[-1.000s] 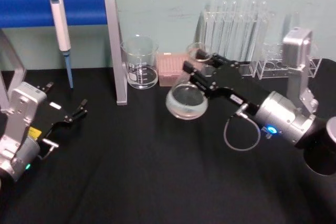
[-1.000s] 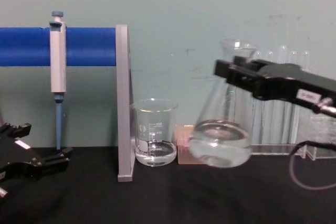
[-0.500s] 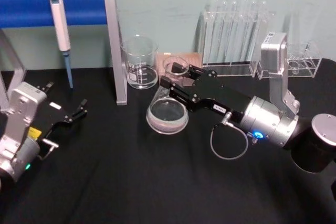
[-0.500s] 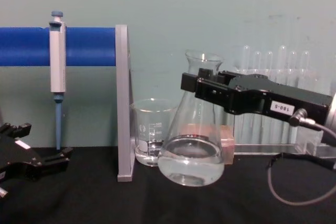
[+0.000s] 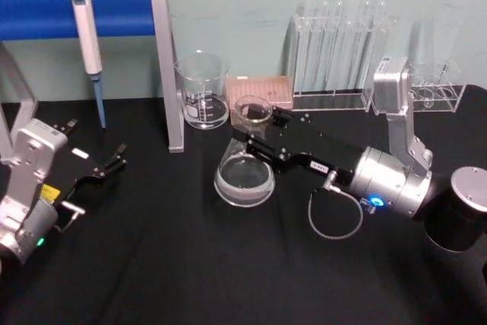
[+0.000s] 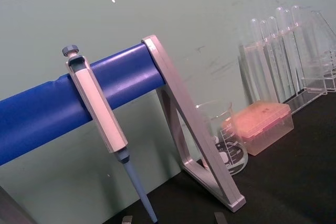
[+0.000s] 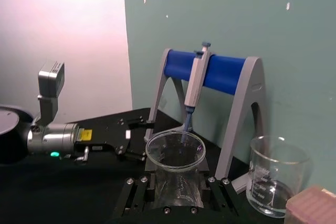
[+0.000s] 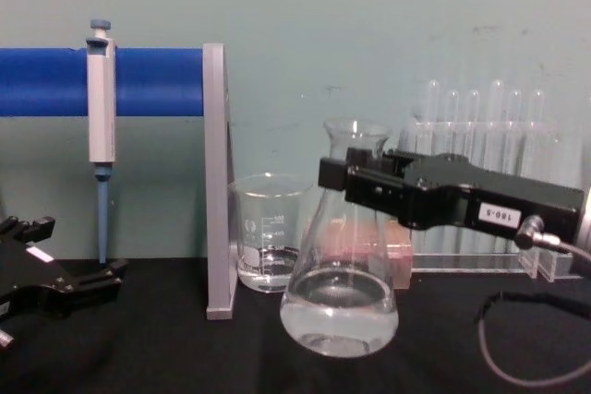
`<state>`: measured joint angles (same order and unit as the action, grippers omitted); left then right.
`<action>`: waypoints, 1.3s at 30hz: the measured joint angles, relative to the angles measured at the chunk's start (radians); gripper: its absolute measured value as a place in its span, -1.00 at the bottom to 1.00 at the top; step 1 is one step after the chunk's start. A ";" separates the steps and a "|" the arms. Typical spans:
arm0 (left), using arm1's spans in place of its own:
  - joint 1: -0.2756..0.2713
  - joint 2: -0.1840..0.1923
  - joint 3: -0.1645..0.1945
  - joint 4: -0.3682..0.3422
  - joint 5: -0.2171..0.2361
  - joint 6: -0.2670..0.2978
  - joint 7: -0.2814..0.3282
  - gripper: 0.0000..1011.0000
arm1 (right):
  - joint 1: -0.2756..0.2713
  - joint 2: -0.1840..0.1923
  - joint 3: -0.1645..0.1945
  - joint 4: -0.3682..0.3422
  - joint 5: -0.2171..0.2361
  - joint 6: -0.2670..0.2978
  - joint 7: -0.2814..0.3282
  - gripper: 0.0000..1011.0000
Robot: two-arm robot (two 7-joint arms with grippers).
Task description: Grasp the erlenmeyer flask with one hand, shake it three times, then place it back.
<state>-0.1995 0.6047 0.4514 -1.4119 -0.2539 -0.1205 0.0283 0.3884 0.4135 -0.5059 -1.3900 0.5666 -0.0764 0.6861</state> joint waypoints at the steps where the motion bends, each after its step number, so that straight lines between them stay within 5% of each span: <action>1: 0.000 0.000 0.000 0.000 0.000 0.000 0.000 0.98 | 0.002 0.001 -0.003 0.004 0.000 -0.001 0.004 -0.11; 19: 0.000 0.000 0.000 0.000 0.000 0.000 0.000 0.98 | 0.038 0.001 -0.065 0.114 0.005 -0.024 0.085 -0.11; 39: 0.000 0.000 0.000 0.000 0.000 0.000 0.000 0.98 | 0.055 -0.012 -0.103 0.165 -0.006 -0.026 0.110 -0.11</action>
<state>-0.1995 0.6047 0.4514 -1.4119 -0.2539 -0.1206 0.0283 0.4436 0.4011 -0.6088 -1.2250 0.5607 -0.1027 0.7958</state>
